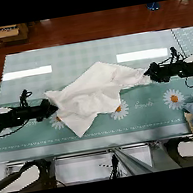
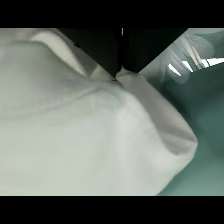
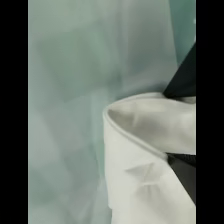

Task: Fold the shirts.

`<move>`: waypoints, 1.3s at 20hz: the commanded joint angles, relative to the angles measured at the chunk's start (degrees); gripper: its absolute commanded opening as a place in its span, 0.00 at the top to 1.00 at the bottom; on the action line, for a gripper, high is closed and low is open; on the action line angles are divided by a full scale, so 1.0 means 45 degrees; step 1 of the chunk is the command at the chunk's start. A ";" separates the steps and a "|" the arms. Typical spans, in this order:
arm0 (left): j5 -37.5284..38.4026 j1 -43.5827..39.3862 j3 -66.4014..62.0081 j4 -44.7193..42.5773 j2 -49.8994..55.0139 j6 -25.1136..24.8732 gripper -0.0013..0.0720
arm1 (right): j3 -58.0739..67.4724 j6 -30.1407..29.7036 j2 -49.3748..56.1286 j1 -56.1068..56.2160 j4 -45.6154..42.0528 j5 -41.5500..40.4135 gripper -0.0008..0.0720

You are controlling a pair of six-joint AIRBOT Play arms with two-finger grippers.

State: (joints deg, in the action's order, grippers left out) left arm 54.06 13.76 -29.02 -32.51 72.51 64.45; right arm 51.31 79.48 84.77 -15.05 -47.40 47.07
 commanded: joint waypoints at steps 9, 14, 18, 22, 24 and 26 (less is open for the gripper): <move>0.0136 0.0432 -0.0408 0.0005 -0.0010 -0.0180 0.95 | -0.0029 0.0641 0.0015 0.0151 -0.2973 0.1729 0.61; 0.0131 0.0432 -0.0408 0.0005 -0.0010 -0.0180 0.95 | -0.0029 0.0967 0.0491 0.1030 -0.2895 0.1447 0.91; 0.1209 0.0602 -0.1209 0.0282 -0.0204 -0.1530 0.96 | 0.0680 -0.0554 -0.0272 0.0588 -0.2841 0.2419 0.96; 0.2574 0.1579 -0.4352 0.1802 -0.2210 -0.1719 0.96 | 0.3021 -0.2069 -0.2953 -0.0384 -0.2181 0.4381 0.96; 0.2157 0.2317 -0.6295 0.3317 -0.3541 -0.1749 0.96 | 0.4352 -0.2055 -0.4643 -0.0685 -0.1583 0.4527 0.96; 0.1248 0.2939 -0.8097 0.4260 -0.4687 -0.1744 0.96 | 0.5595 -0.1821 -0.6173 -0.0704 -0.1404 0.4449 0.96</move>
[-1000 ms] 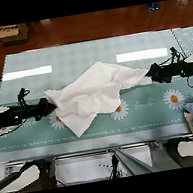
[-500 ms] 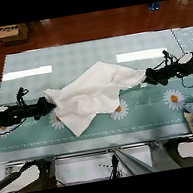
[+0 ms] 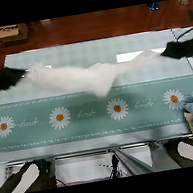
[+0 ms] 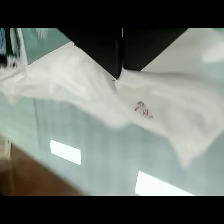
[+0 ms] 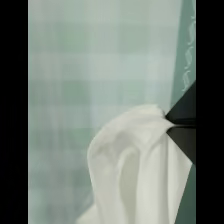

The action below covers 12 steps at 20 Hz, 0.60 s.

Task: Fold the shirts.

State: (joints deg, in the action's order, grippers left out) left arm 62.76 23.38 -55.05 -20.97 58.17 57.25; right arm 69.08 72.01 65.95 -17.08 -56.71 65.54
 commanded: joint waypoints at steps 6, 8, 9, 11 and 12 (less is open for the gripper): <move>-0.0306 0.1044 -0.3944 -0.0204 -0.3050 0.1462 0.96 | 0.3011 0.1399 -0.4265 -0.0253 -0.0772 0.1365 0.97; 0.1933 0.1044 -0.3944 -0.2239 -0.3016 0.2871 0.96 | 0.3007 0.1846 -0.4337 -0.0253 -0.1637 0.2720 0.97; 0.3259 0.1025 -0.3939 -0.3220 -0.3016 0.3308 0.96 | 0.3007 0.2055 -0.4318 -0.0253 -0.1647 0.3623 0.97; 0.4760 0.0539 -0.3900 -0.5168 -0.3094 0.4269 0.96 | 0.3007 0.2093 -0.4323 -0.0253 -0.1535 0.5197 0.97; 0.5479 0.0199 -0.3900 -0.5634 -0.3089 0.4435 0.96 | 0.3007 0.2093 -0.4323 -0.0219 -0.1472 0.5795 0.96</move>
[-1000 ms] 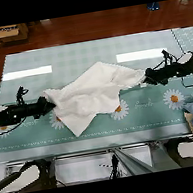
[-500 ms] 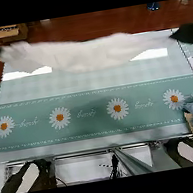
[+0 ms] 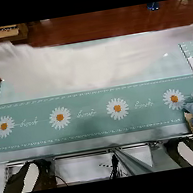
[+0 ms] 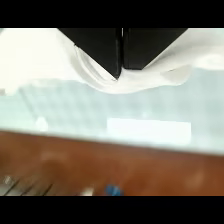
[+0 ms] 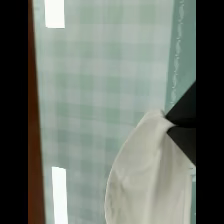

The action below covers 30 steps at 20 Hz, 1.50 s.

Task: Fold the shirts.

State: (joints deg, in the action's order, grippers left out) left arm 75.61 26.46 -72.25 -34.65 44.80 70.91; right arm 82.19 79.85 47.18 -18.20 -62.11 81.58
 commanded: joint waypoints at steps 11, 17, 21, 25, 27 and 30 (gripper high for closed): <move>-0.2832 -0.2137 -0.0393 -0.6314 -0.6431 0.3021 0.96 | 0.2161 0.0466 -0.3449 0.0971 -0.1749 -0.1098 0.96; 0.1195 -0.2142 -0.0398 -0.9811 -0.7305 0.5226 0.96 | 0.3177 0.1457 -0.3721 0.0976 -0.6586 0.2050 0.97; 0.1870 -0.2147 -0.0491 -0.7776 -0.7368 0.5221 0.96 | 0.3177 0.1447 -0.3725 0.0971 -0.5673 0.3002 0.97; 0.3803 -0.2142 -0.0680 -0.7096 -0.7344 0.5095 0.96 | 0.3177 0.1443 -0.3725 0.0976 -0.4964 0.4541 0.97; 0.5236 -0.2147 -0.0680 -0.7145 -0.7291 0.5013 0.96 | 0.3172 0.1472 -0.3721 0.0976 -0.4274 0.5008 0.97; 0.6649 -0.2152 -0.0646 -0.7237 -0.6897 0.4488 0.96 | 0.3113 0.1603 -0.3517 0.0986 -0.3619 0.5338 0.97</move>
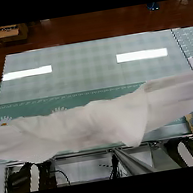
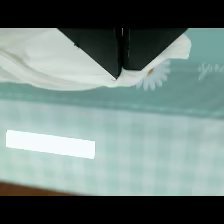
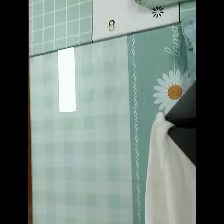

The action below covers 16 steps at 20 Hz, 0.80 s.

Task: Fold the shirts.

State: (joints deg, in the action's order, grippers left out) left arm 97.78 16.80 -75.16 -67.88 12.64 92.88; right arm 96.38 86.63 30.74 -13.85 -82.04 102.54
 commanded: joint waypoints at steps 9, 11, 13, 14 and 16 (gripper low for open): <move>0.0316 -0.0005 0.3517 -0.0355 0.2535 -0.1511 0.96 | -0.5251 -0.0748 0.2098 0.0019 0.0578 0.0058 0.97; -0.1336 -0.0010 0.5319 0.0073 0.2798 -0.1540 0.96 | -0.6188 -0.0782 0.2939 0.0019 0.0617 -0.0549 0.96; -0.2579 -0.0010 0.6897 0.1268 0.3449 -0.1870 0.96 | -0.6479 -0.0884 0.4061 0.0019 0.1161 -0.1059 0.97; -0.3220 -0.0010 0.7548 0.1987 0.3857 -0.2108 0.96 | -0.6484 -0.0976 0.4726 0.0019 0.1515 -0.1321 0.97; -0.4809 -0.0010 0.8548 0.3177 0.4915 -0.2555 0.96 | -0.6484 -0.1195 0.6062 0.0019 0.2259 -0.1821 0.96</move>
State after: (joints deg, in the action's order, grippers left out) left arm 86.65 16.80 -44.38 -61.52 29.74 84.33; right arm 68.90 82.67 50.70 -13.78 -76.03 97.95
